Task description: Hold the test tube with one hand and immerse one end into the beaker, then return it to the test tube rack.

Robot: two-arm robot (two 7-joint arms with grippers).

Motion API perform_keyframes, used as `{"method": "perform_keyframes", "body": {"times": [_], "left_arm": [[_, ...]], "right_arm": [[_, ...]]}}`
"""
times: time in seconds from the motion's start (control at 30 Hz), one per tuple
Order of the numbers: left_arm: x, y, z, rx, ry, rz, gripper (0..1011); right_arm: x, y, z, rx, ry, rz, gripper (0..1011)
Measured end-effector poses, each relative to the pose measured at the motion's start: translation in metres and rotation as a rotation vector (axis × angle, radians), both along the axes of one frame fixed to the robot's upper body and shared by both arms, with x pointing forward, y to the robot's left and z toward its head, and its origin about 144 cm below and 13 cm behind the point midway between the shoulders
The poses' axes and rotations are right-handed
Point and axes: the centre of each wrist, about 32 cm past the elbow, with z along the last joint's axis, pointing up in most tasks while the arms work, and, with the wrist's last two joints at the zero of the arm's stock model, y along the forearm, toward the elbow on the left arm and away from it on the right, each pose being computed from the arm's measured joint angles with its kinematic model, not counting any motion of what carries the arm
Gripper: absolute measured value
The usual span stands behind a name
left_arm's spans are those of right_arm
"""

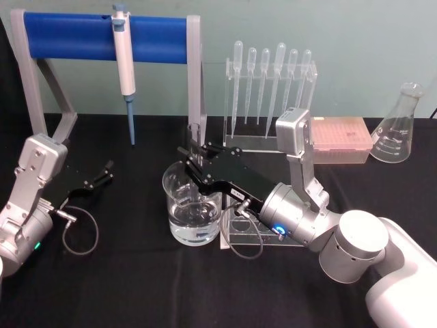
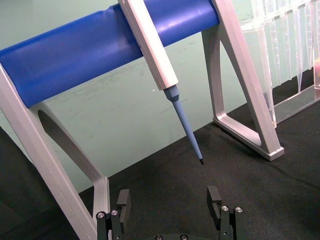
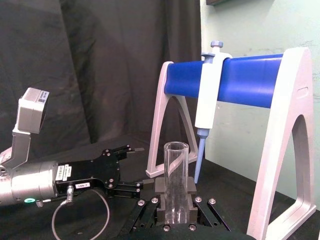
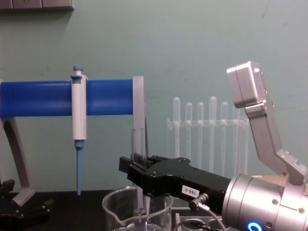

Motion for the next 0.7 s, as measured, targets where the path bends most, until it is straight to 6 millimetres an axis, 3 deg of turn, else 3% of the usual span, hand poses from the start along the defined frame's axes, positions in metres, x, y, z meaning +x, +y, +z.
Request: {"method": "perform_keyframes", "body": {"times": [0.7], "left_arm": [[0.0000, 0.0000, 0.0000, 0.000, 0.000, 0.000, 1000]], "right_arm": [[0.0000, 0.0000, 0.0000, 0.000, 0.000, 0.000, 224]]}}
